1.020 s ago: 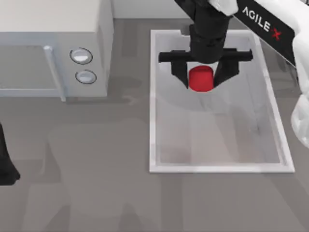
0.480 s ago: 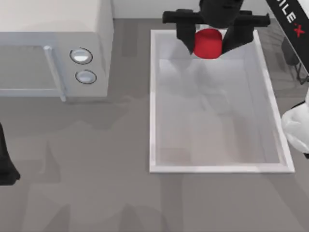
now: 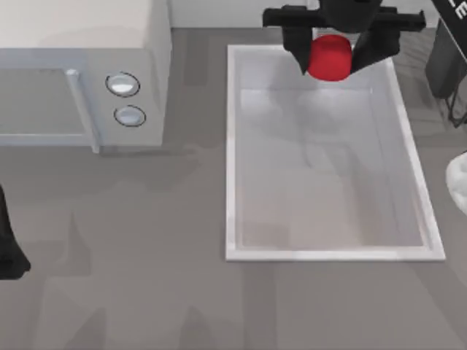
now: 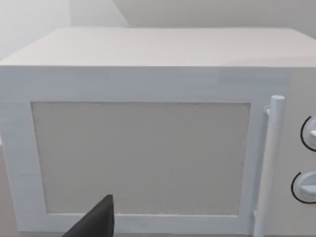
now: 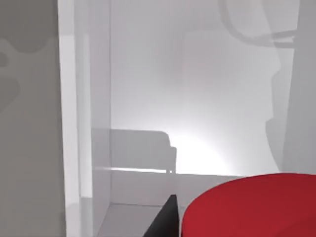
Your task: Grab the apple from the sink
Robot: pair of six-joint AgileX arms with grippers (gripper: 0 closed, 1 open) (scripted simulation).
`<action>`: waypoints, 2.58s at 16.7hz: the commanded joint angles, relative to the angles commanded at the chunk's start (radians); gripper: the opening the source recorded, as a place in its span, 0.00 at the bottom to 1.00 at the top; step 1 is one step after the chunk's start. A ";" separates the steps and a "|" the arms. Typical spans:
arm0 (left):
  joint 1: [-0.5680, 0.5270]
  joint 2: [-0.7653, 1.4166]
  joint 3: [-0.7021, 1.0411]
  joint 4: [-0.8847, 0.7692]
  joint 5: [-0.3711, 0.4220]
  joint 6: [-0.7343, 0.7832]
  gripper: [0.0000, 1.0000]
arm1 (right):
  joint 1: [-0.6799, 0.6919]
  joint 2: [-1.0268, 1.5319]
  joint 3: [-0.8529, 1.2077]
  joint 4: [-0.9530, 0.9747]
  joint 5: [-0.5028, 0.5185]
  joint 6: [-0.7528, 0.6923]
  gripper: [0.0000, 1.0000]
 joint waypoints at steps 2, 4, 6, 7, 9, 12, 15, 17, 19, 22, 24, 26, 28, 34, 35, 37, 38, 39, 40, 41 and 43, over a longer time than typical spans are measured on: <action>0.000 0.000 0.000 0.000 0.000 0.000 1.00 | -0.043 -0.072 -0.118 0.038 -0.002 -0.043 0.00; 0.000 0.000 0.000 0.000 0.000 0.000 1.00 | -0.097 -0.160 -0.276 0.084 -0.004 -0.096 0.00; 0.000 0.000 0.000 0.000 0.000 0.000 1.00 | -0.158 -0.261 -0.462 0.136 -0.007 -0.157 0.00; 0.000 0.000 0.000 0.000 0.000 0.000 1.00 | -0.191 -0.313 -0.562 0.164 -0.009 -0.189 0.00; 0.000 0.000 0.000 0.000 0.000 0.000 1.00 | -0.257 -0.419 -0.764 0.219 -0.012 -0.254 0.00; 0.000 0.000 0.000 0.000 0.000 0.000 1.00 | -0.351 -0.570 -1.046 0.297 -0.016 -0.347 0.00; 0.000 0.000 0.000 0.000 0.000 0.000 1.00 | -0.431 -0.696 -1.255 0.362 -0.019 -0.426 0.00; 0.000 0.000 0.000 0.000 0.000 0.000 1.00 | -0.470 -0.757 -1.342 0.393 -0.021 -0.464 0.00; 0.000 0.000 0.000 0.000 0.000 0.000 1.00 | -0.490 -0.790 -1.387 0.410 -0.022 -0.485 0.00; 0.000 0.000 0.000 0.000 0.000 0.000 1.00 | -0.493 -0.795 -1.393 0.413 -0.022 -0.487 0.00; 0.000 0.000 0.000 0.000 0.000 0.000 1.00 | -0.489 -0.791 -1.391 0.410 -0.022 -0.485 0.00; 0.000 0.000 0.000 0.000 0.000 0.000 1.00 | -0.489 -0.788 -1.407 0.426 -0.022 -0.485 0.00; 0.000 0.000 0.000 0.000 0.000 0.000 1.00 | -0.489 -0.780 -1.459 0.483 -0.022 -0.484 0.00; 0.000 0.000 0.000 0.000 0.000 0.000 1.00 | -0.489 -0.736 -1.695 0.784 -0.022 -0.482 0.00; 0.000 0.000 0.000 0.000 0.000 0.000 1.00 | -0.489 -0.730 -1.723 0.813 -0.022 -0.482 0.00; 0.000 0.000 0.000 0.000 0.000 0.000 1.00 | -0.489 -0.724 -1.747 0.838 -0.022 -0.482 0.00; 0.000 0.000 0.000 0.000 0.000 0.000 1.00 | -0.489 -0.724 -1.747 0.838 -0.022 -0.482 0.00; 0.000 0.000 0.000 0.000 0.000 0.000 1.00 | -0.489 -0.724 -1.747 0.838 -0.022 -0.482 0.00; 0.000 0.000 0.000 0.000 0.000 0.000 1.00 | -0.489 -0.724 -1.747 0.838 -0.022 -0.482 0.00; 0.000 0.000 0.000 0.000 0.000 0.000 1.00 | -0.489 -0.724 -1.747 0.838 -0.022 -0.482 0.08; 0.000 0.000 0.000 0.000 0.000 0.000 1.00 | -0.489 -0.724 -1.747 0.838 -0.022 -0.482 0.23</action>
